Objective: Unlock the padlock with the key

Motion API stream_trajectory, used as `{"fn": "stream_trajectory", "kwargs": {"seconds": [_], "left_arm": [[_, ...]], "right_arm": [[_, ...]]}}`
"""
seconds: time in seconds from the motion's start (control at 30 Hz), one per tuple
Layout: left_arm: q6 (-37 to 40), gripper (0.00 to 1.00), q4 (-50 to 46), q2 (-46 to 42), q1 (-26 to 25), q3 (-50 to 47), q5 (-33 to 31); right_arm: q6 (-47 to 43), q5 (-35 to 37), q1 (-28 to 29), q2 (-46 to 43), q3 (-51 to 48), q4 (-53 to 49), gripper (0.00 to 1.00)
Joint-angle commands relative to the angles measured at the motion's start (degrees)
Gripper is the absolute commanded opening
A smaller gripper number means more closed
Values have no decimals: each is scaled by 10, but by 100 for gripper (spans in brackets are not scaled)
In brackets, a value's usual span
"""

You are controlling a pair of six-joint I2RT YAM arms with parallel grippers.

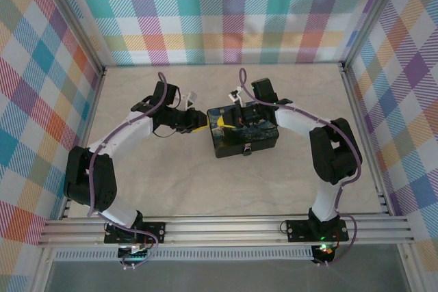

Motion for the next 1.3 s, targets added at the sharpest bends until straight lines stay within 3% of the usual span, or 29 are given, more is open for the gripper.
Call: {"fn": "stream_trajectory", "kwargs": {"seconds": [0.0,0.13,0.57,0.77,0.9,1.27], "left_arm": [[-37,27,58,-29,-1,-18,33],[-72,27,123,-33,-2,-43,47],[-46,26,102,-10,-19,-37,32],[-97,27,135,-21,-28,-45,19],[-117,27,108,-25,-27,-29,-17],[-160,28,140,8,-57,-26,-22]], "right_arm": [[80,11,4,6,-4,53,0],[79,20,11,6,16,30,1],[92,33,14,8,22,30,1],[81,60,15,11,32,-3,1],[70,83,15,11,42,-32,2],[75,102,15,13,42,-37,2]]}}
